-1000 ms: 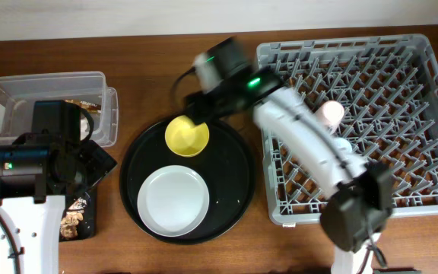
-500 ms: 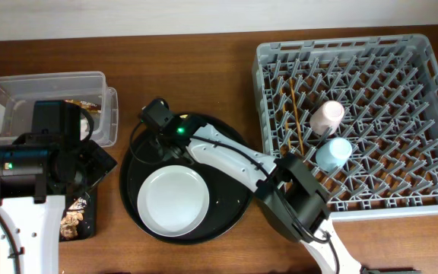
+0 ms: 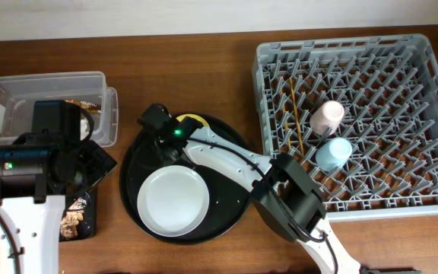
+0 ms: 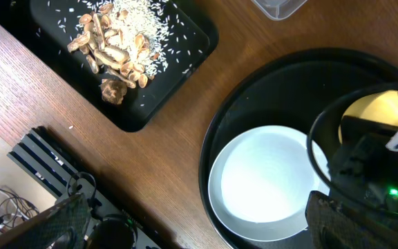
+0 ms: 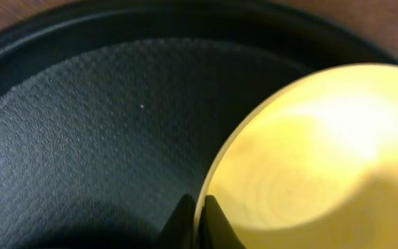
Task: Sort waste into correct bins and load items into the dishwasher rack
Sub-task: 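Lift the yellow bowl into the rack and set it upside down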
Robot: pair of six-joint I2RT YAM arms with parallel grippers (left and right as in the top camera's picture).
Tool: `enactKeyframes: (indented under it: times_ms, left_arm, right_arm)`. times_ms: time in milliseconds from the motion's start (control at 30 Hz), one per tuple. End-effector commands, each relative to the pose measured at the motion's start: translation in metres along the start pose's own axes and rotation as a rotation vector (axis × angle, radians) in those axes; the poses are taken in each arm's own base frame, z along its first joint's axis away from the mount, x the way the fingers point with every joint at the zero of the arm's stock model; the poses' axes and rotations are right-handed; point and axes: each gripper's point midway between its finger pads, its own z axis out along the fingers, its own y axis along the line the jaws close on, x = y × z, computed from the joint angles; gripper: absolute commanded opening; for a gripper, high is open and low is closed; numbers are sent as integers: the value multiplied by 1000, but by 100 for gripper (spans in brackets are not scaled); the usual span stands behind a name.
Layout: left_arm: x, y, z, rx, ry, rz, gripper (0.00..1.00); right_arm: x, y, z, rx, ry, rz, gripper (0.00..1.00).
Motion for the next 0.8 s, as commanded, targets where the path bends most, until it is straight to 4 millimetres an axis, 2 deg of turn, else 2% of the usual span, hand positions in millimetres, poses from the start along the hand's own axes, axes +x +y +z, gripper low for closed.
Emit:
enactKeyframes:
  times_ms: [0,67,133,167,200,267,333,400,500,533,567,633,700,767]
  left_arm:
    - [-1,1,-3,6,-12,-5,99]
    - [-1,1,-3,6,-12,-5,99]
    - [-1,1,-3,6,-12,-5,99]
    - [-1,1,-3,6,-12,-5,99]
    - [-1,1,-3,6,-12,-5,99]
    - [-1,1,-3,6,-12,-5,100]
    - [-1,1,-3,6,-12,-5,99]
    - [-1,1,-3,6,-12,-5,99]
    - [-1,1,-3,6,-12,-5,99]
    - [-1,1,-3,6,-12,-5,99]
    - [-1,1,-3,6,-12,-5,100]
    - [-1,1,-3,6,-12,-5,99]
    - [-1,1,-3,6,-12,-5,99]
    - [-1,1,-3,6,-12,-5,99]
  right_arm:
    - [-32,-2,-41,-21,-55,52,4]
    - [-46,-17,-68,-10,-57,105,4]
    - [-61,-43,-102,9,-67,156,4]
    - [-71,-71,-130,27,-82,205,4]
    - [-76,-95,-151,42,-97,244,4]
    - [-84,-154,-199,37,-152,353,4]
    - [-86,-204,-240,-59,-222,422,4]
    - [-82,-270,-276,-289,-332,513,4]
    - [-61,-333,-287,-455,-411,550,4]
    - [-50,-355,-280,-457,-407,600,4]
    - [-43,-368,-271,-474,-398,635,4]
    - [-41,-377,-257,-551,-410,650,4]
    - [-51,-378,-239,-761,-474,625,4]
    - [-52,-386,-215,-827,-466,702,4]
